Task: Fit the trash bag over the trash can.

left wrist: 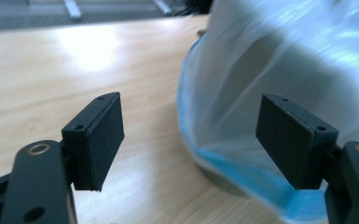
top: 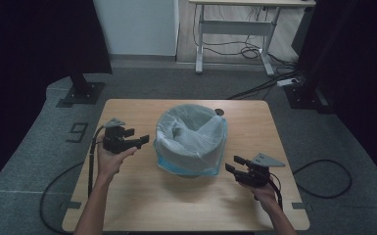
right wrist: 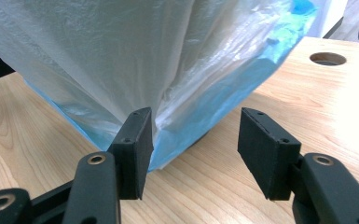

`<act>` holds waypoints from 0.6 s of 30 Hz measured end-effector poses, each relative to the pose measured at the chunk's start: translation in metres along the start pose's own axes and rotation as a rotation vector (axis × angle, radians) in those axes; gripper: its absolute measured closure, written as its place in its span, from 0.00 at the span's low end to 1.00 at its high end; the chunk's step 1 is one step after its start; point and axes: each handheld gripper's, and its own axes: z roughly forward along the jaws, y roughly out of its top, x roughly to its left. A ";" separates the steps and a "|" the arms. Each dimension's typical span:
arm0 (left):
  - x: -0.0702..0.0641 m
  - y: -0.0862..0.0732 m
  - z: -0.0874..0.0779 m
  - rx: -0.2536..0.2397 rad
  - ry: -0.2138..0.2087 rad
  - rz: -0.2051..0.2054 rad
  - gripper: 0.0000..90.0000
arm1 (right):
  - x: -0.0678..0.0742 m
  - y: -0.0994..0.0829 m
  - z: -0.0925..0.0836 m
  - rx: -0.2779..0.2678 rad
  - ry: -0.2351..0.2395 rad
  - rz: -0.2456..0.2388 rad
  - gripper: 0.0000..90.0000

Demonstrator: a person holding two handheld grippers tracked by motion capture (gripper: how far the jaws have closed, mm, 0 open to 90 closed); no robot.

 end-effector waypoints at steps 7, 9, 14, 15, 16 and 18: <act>-0.018 0.023 -0.007 -0.039 -0.064 0.050 0.27 | -0.007 -0.008 -0.011 0.000 -0.021 0.024 0.49; -0.024 0.029 -0.004 -0.033 -0.086 0.067 0.27 | -0.009 -0.011 -0.013 0.005 -0.021 0.029 0.49; -0.039 0.043 0.004 -0.016 -0.115 0.106 0.27 | -0.009 -0.013 -0.012 0.014 -0.017 0.032 0.49; -0.042 0.046 0.006 -0.013 -0.117 0.112 0.27 | -0.009 -0.013 -0.012 0.016 -0.015 0.032 0.49; -0.045 0.049 0.007 -0.008 -0.123 0.118 0.28 | -0.009 -0.013 -0.012 0.017 -0.014 0.031 0.49; -0.051 0.055 0.011 -0.002 -0.132 0.129 0.28 | -0.008 -0.014 -0.011 0.026 -0.011 0.031 0.49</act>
